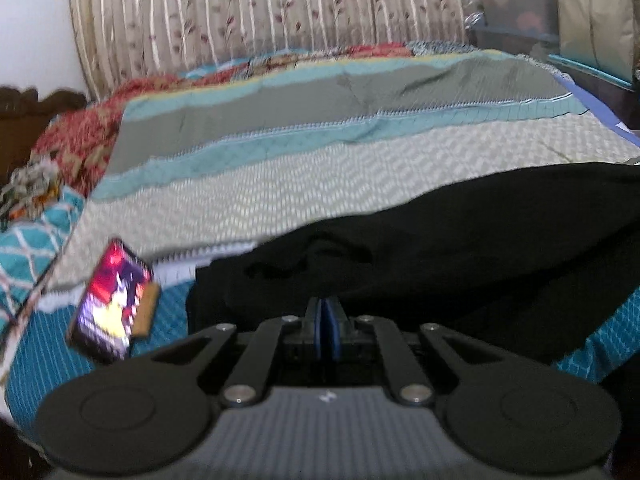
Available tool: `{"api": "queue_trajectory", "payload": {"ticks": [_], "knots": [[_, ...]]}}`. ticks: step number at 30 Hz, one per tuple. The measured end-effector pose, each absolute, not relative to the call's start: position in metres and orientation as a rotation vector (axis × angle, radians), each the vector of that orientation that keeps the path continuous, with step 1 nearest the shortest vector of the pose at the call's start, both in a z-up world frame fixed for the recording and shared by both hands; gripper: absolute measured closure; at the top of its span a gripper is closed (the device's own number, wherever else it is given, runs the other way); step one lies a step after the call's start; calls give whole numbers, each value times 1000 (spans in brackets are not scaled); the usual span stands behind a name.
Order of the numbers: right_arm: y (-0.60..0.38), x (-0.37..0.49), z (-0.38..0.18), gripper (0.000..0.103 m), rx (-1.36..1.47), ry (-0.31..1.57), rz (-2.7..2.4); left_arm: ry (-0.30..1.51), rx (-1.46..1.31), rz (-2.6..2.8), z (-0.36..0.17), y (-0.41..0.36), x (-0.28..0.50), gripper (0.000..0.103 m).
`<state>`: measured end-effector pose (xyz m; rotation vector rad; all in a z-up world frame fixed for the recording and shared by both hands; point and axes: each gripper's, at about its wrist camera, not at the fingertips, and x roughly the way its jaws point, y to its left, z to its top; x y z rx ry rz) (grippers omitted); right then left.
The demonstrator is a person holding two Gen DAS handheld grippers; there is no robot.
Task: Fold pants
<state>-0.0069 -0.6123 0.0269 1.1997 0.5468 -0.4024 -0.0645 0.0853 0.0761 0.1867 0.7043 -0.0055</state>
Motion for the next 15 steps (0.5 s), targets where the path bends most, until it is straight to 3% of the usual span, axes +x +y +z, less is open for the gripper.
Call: {"api": "queue_trajectory", "payload": {"ticks": [3,6,8,10,15], "knots": [[-610,-9,46,88,1166,502,-377,709,120,-2,84,93,-70,91],[-602,-7,66,81,1073,485,-336,705,32,9,95,102,-73,55],[-593,-1,76,77,1013,490,-282,705,-56,-1,104,112,-71,52],[-580,4,83,74,951,514,-238,733,-155,-19,108,120,-65,43],[-537,19,84,71,858,607,-89,848,-444,-36,95,148,-49,41]]}}
